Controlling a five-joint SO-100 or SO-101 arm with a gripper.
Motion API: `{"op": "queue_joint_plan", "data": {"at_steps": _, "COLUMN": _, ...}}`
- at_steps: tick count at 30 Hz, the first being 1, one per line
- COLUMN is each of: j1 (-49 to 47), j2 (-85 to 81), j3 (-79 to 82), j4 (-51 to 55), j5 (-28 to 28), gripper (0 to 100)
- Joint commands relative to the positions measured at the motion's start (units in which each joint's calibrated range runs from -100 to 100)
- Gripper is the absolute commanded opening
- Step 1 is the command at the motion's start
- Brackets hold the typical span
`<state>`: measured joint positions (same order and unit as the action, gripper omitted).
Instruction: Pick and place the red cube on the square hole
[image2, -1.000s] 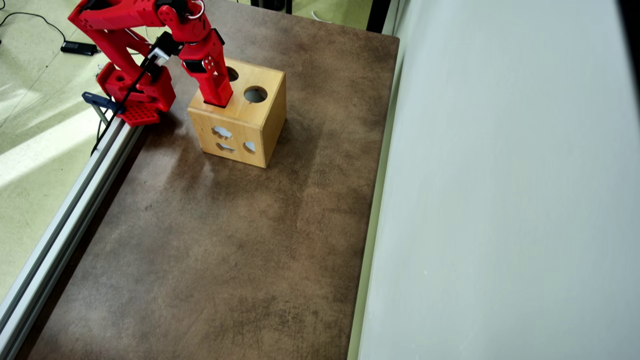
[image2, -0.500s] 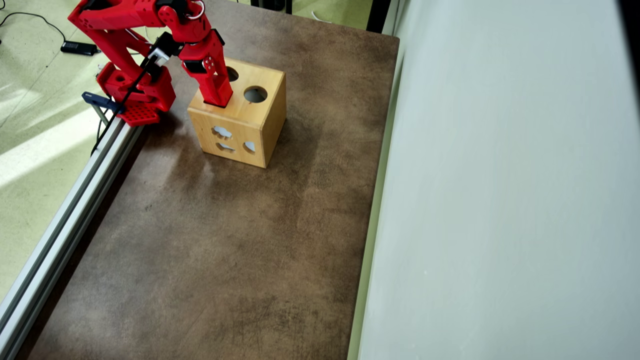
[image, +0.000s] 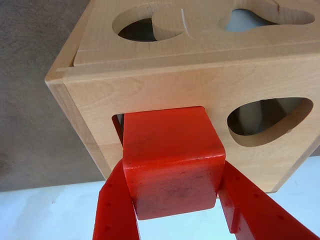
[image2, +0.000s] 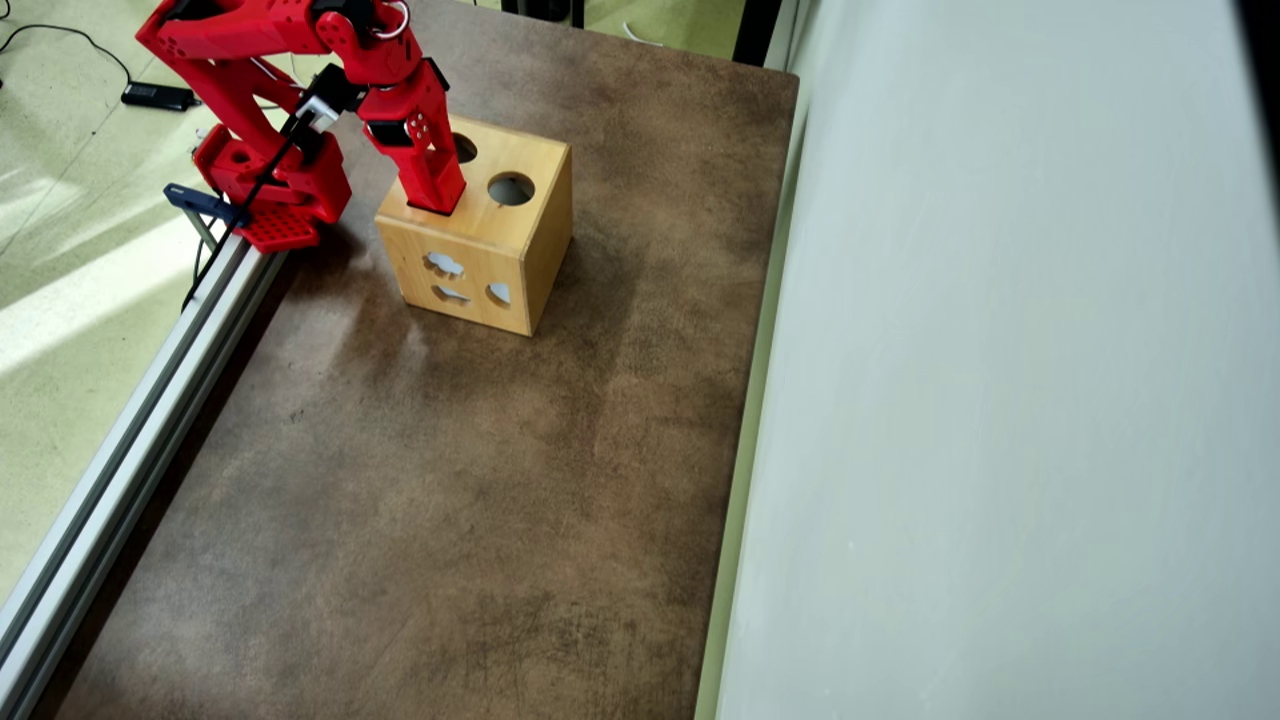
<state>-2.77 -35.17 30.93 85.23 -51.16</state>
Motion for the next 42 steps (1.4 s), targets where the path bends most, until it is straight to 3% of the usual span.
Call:
{"op": "queue_joint_plan", "data": {"at_steps": 1, "j1": 0.3, "j2": -0.2, "j3": 1.0, "j4": 1.9, "j5": 0.1, "gripper": 3}}
{"op": "queue_joint_plan", "data": {"at_steps": 31, "j1": 0.3, "j2": -0.7, "j3": 0.1, "j4": 5.0, "j5": 0.2, "gripper": 3}}
{"op": "queue_joint_plan", "data": {"at_steps": 35, "j1": 0.3, "j2": -0.7, "j3": 0.1, "j4": 5.1, "j5": 0.3, "gripper": 10}}
{"op": "queue_joint_plan", "data": {"at_steps": 42, "j1": 0.2, "j2": -0.7, "j3": 0.1, "j4": 5.0, "j5": 0.2, "gripper": 30}}
